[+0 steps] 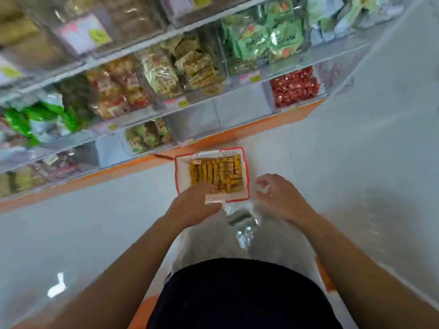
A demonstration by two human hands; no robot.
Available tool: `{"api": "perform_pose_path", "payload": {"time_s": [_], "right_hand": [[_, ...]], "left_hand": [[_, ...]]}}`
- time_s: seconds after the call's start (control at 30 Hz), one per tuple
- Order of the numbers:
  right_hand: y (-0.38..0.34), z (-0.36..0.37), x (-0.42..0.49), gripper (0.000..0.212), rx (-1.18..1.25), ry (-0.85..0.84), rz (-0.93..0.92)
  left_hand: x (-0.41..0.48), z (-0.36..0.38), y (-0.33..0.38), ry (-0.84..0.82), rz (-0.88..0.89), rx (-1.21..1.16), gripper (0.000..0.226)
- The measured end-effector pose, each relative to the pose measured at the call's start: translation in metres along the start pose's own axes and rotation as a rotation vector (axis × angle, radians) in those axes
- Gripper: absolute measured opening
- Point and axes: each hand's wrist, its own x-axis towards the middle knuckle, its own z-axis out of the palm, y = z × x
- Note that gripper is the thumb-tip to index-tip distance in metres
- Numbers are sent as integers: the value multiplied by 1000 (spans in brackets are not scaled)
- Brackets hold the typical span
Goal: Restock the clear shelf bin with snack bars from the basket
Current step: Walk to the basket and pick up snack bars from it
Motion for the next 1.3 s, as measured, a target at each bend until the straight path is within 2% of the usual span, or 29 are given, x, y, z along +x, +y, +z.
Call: {"api": "perform_pose_path", "payload": {"time_s": [0.13, 0.27, 0.37, 0.47, 0.57, 0.77, 0.93, 1.07, 1.2, 1.3], "right_hand": [[17, 4, 46, 34, -139, -150, -65], [38, 21, 111, 29, -225, -189, -66], [68, 54, 169, 29, -301, -199, -19], [111, 118, 245, 26, -344, -190, 10], [152, 196, 321, 17, -349, -253, 22], [238, 322, 459, 15, -327, -256, -29], [295, 371, 548, 17, -303, -90, 55], [320, 402, 576, 45, -281, -57, 50], [332, 427, 577, 50, -156, -50, 21], [348, 436, 580, 65, -71, -2, 16]], "left_hand": [[8, 36, -12, 64, -147, -149, 50], [60, 59, -40, 52, -161, -28, 46], [122, 82, -74, 66, -161, -65, 44], [208, 119, -129, 72, -159, -79, 39], [294, 162, -184, 86, -149, -7, 33], [451, 238, -272, 65, -160, 107, 39], [545, 283, -305, 257, -26, 79, 39], [585, 310, -321, 370, 72, 70, 47], [607, 325, -339, 369, 103, 144, 62], [620, 328, -354, 393, 156, 177, 67]]}}
